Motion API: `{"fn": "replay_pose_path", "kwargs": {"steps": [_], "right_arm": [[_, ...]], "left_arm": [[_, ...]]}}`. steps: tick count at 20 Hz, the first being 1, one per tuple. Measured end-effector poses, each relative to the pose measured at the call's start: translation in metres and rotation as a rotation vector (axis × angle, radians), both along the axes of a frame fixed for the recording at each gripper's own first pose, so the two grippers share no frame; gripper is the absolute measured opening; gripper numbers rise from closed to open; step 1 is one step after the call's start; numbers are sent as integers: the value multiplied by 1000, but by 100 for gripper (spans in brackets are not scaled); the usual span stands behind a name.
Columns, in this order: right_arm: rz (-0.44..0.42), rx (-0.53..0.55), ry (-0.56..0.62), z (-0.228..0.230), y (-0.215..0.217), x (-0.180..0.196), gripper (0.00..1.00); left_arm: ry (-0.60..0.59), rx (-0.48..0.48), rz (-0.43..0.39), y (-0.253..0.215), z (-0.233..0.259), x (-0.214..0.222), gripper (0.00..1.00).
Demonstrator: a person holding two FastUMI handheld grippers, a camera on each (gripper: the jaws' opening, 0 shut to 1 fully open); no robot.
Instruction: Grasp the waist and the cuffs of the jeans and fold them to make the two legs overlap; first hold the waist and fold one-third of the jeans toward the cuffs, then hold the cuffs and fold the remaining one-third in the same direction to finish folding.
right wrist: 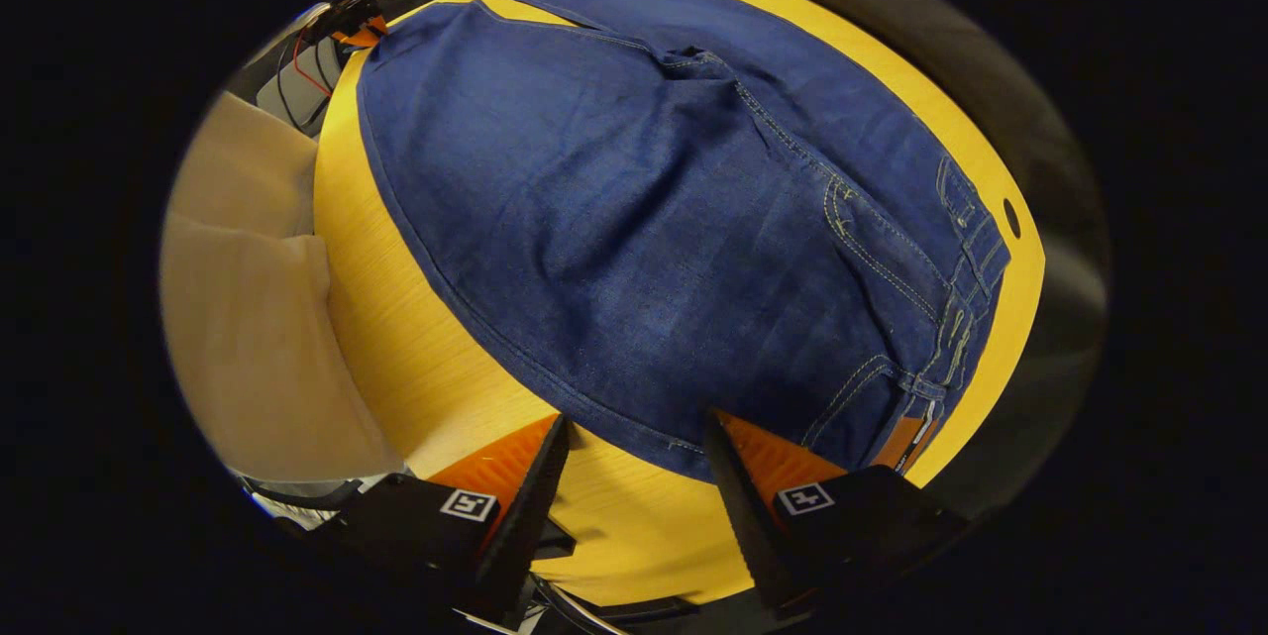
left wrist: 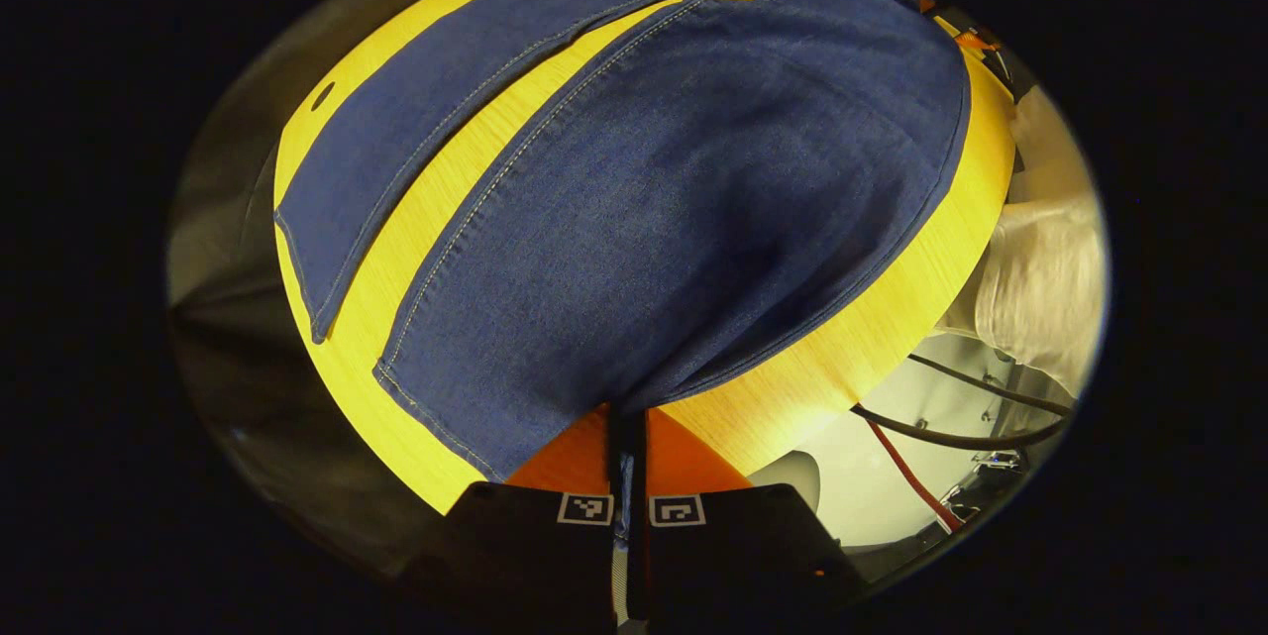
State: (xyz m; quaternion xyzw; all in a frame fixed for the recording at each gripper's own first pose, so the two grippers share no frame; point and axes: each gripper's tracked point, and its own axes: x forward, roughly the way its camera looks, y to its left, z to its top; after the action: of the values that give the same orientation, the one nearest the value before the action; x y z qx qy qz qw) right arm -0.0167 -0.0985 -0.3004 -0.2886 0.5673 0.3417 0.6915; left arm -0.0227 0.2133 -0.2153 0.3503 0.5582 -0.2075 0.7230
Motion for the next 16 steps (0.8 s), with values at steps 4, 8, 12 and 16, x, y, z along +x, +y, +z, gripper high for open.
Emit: {"fn": "replay_pose_path", "kwargs": {"steps": [4,8,12,16], "right_arm": [[-35,-24,10,-1,1,0,82],[-57,-43,22,4,1,4,67],[-87,-61,21,6,1,7,40],[-114,-68,-20,7,2,10,14]], "left_arm": [[-10,-21,16,-1,0,1,0],[-33,-59,34,-2,0,3,0],[-37,-75,30,-3,0,4,0],[-46,-96,26,-3,0,4,0]]}}
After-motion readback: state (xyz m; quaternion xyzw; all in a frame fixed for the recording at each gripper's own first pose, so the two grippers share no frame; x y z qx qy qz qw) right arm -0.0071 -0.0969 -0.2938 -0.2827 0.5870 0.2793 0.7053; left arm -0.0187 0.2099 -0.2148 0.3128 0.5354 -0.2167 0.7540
